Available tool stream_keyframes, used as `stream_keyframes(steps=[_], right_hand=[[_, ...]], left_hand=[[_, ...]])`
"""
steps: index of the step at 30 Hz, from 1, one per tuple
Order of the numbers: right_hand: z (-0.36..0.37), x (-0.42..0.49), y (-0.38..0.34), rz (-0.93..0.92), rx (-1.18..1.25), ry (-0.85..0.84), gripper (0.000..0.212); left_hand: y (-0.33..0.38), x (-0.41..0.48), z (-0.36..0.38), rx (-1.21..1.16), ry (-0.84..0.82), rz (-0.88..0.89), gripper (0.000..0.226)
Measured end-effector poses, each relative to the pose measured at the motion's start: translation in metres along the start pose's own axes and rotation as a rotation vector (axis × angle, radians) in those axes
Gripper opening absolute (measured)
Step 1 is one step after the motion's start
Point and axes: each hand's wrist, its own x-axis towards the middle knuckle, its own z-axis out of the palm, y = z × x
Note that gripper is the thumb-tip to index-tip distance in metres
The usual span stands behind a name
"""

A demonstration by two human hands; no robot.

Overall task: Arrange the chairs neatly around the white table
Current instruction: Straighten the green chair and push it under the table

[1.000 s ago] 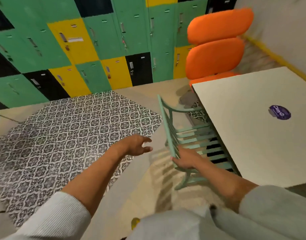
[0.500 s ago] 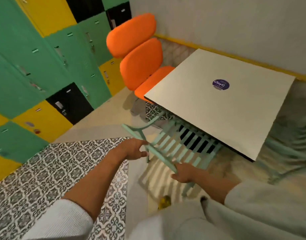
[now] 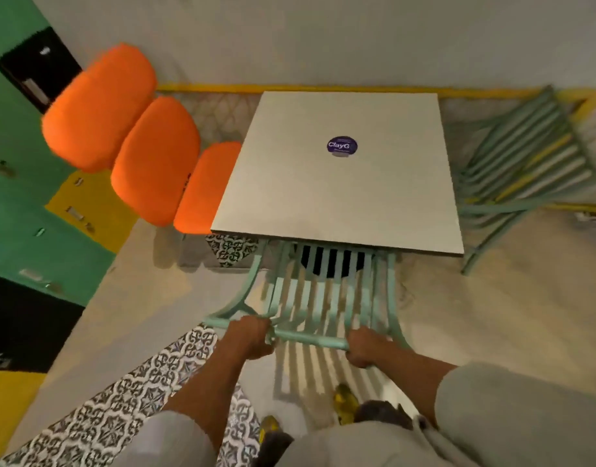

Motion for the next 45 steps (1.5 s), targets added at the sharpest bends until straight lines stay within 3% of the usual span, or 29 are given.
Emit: stream_keyframes(steps=[5,11,23,45], right_hand=[[0.006,-0.012,-0.022,0.21,-0.01,0.046,0.042],[0.015,-0.017,-0.032,0.289,-0.041,0.137,0.038],[0.027,-0.018,-0.034,0.297,-0.104,0.194,0.034],[0.046,-0.029,-0.031,0.276,-0.141,0.175,0.038]], left_hand=[[-0.016,0.038,0.013,0.132,-0.036,0.186,0.049],[-0.029,0.061,0.013,0.159,-0.076,0.339,0.046],[-0.03,0.061,0.027,0.169,-0.057,0.32,0.067],[-0.021,0.036,0.045,0.176,0.006,0.318,0.063]])
